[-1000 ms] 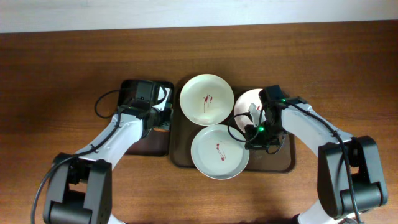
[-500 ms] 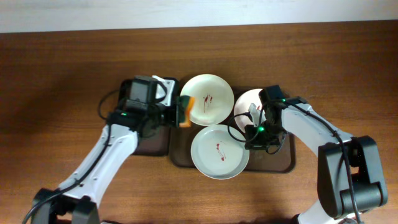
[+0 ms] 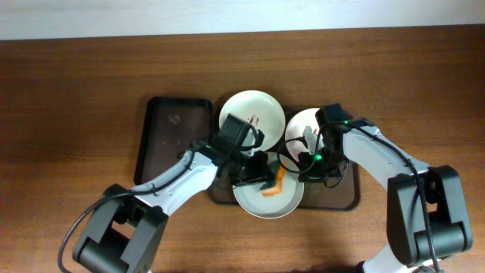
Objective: Clean dirty plates on tray and stack at the side
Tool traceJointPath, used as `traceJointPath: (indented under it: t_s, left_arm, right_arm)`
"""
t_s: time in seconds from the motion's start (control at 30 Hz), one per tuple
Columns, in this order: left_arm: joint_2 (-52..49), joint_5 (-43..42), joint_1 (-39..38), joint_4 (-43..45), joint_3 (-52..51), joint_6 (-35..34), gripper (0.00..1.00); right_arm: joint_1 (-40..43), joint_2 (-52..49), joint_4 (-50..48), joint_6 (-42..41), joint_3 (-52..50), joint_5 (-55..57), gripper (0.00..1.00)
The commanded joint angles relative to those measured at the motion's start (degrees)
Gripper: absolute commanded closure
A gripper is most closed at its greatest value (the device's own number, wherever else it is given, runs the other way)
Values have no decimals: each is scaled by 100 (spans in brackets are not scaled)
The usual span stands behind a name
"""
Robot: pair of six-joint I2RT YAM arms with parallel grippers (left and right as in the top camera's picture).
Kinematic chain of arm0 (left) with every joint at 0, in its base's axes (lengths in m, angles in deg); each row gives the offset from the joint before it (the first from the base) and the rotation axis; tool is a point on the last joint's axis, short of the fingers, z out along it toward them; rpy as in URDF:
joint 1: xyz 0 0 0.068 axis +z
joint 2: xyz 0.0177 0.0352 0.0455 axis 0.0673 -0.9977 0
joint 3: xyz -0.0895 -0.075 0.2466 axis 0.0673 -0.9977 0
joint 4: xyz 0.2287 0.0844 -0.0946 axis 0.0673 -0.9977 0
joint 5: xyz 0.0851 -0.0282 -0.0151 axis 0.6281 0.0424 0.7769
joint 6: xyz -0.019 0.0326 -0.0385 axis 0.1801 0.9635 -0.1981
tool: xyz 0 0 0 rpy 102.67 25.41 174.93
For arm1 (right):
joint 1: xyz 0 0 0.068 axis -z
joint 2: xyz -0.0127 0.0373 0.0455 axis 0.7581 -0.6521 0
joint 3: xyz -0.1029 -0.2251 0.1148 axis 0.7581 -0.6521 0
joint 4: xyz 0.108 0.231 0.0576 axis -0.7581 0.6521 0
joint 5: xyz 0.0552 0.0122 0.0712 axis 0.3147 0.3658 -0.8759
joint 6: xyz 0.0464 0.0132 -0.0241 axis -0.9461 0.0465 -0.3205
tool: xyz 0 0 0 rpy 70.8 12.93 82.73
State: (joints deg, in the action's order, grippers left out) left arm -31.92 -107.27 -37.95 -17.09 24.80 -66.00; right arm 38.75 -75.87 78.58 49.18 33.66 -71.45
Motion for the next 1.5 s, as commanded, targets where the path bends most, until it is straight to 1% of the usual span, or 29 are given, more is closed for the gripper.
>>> traceJointPath:
  t_s: [0.0, 0.07, 0.13, 0.23, 0.27, 0.4, 0.53, 0.6, 0.63, 0.67, 0.7, 0.77, 0.8, 0.83, 0.87, 0.9, 0.97, 1.03, 1.1, 1.17, 1.2, 1.27, 1.33, 1.47]
  left_arm:
    - [-136, -13, -319, 31, 94, -127, 100]
    - [-260, 155, -474, 35, 94, -326, 100]
    - [-426, 232, -555, 74, 94, -352, 100]
    - [-516, 1467, -542, -177, 94, -323, 100]
    - [-514, 1631, -511, -184, 94, -245, 100]
    - [-393, 2225, -201, -267, 96, 481, 100]
    - [-118, 2562, -28, -282, 96, 973, 100]
    - [83, 2465, -28, -323, 96, 981, 100]
    - [328, 2247, -28, -400, 96, 990, 100]
    - [599, 2245, -28, -533, 96, 994, 100]
    - [811, 2299, -15, -634, 96, 1126, 100]
    - [1290, 2796, 63, -925, 96, 1394, 100]
    - [1572, 3425, 199, -1226, 96, 1403, 100]
    - [1700, 3674, 339, -1377, 96, 1550, 100]
    - [1757, 3694, 490, -1436, 96, 1751, 100]
    - [1757, 3696, 684, -1471, 96, 1991, 100]
    - [1668, 3711, 1097, -1475, 87, 2302, 100]
    - [1537, 3716, 1499, -1449, 87, 2382, 100]
    - [1276, 3709, 1880, -1399, 87, 2430, 100]
    - [942, 3687, 2129, -1355, 87, 2643, 100]
    - [793, 3687, 2199, -1353, 87, 2662, 100]
    - [382, 3427, 2352, -1272, 87, 3080, 100]
    - [31, 3180, 2426, -1010, 87, 3604, 100]
    - [-243, 3178, 2426, -745, 87, 4605, 100]
  right_arm:
    - [-33, -37, -13, -13, -48, -31, 96]
    - [-33, -37, -11, -13, -48, -31, 96]
    - [-33, -37, -7, -13, -48, -31, 96]
    - [-33, -37, 7, -13, -48, -31, 96]
    - [-33, -37, 7, -11, -48, -31, 96]
    - [-33, -37, 7, -11, -48, -31, 96]
    - [-33, -37, 7, -13, -48, -31, 96]
    - [-33, -37, 11, -11, -48, -31, 96]
    - [-33, -37, 33, -11, -48, -28, 96]
    - [-33, -37, 48, -11, -48, -28, 96]
    - [-33, -37, 52, -11, -48, -28, 96]
    - [-33, -37, 81, -11, -48, -28, 96]
    - [-33, -37, 96, -11, -48, -31, 94]
    - [-33, -37, 94, -13, -48, -31, 78]
    - [-33, -37, 94, -13, -48, -31, 72]
    - [-33, -37, 94, -11, -48, -31, 71]
    - [-33, -37, 96, -13, -48, -31, 71]
    - [-33, -37, 101, -13, -48, -31, 73]
    - [-33, -37, 138, -11, -48, -33, 85]
    - [-33, -37, 149, -11, -48, -31, 96]
    - [-33, -37, 149, -11, -48, -33, 96]
    - [-33, -37, 149, -11, -48, -31, 96]
    - [-33, -26, 179, -11, -46, -31, 96]
    - [-33, 313, 293, 4, -37, 48, 96]
